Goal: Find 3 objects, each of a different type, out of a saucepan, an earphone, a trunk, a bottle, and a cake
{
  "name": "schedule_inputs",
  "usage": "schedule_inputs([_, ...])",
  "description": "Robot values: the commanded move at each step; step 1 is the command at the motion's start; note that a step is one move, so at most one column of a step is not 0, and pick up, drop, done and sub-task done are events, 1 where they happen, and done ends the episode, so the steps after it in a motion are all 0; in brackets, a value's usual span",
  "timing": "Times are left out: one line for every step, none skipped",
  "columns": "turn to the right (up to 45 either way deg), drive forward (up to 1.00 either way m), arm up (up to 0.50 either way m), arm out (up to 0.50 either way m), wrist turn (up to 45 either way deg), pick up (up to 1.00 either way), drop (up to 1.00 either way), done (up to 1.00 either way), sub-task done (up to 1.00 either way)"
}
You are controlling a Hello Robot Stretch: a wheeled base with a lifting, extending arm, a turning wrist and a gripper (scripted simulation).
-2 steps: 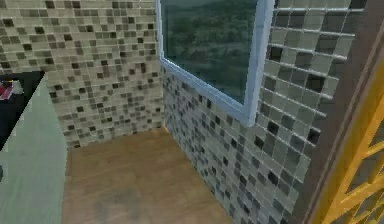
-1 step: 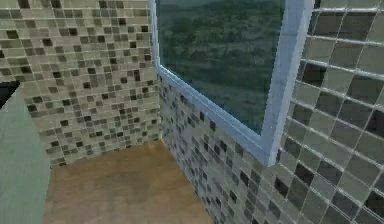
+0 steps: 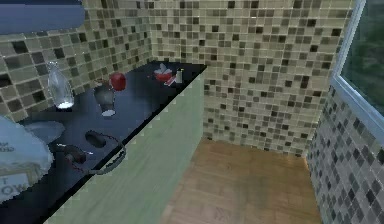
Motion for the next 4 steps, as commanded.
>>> schedule_inputs([-30.0,0.00,0.00,0.00,0.0,0.00,0.00,0.00,0.00])
schedule_inputs([0.0,0.00,0.00,0.00,0.0,0.00,0.00,0.00,1.00])
schedule_inputs([36.0,0.00,0.00,0.00,0.0,0.00,0.00,0.00,0.00])
schedule_inputs([0.0,0.25,0.00,0.00,0.0,0.00,0.00,0.00,0.00])
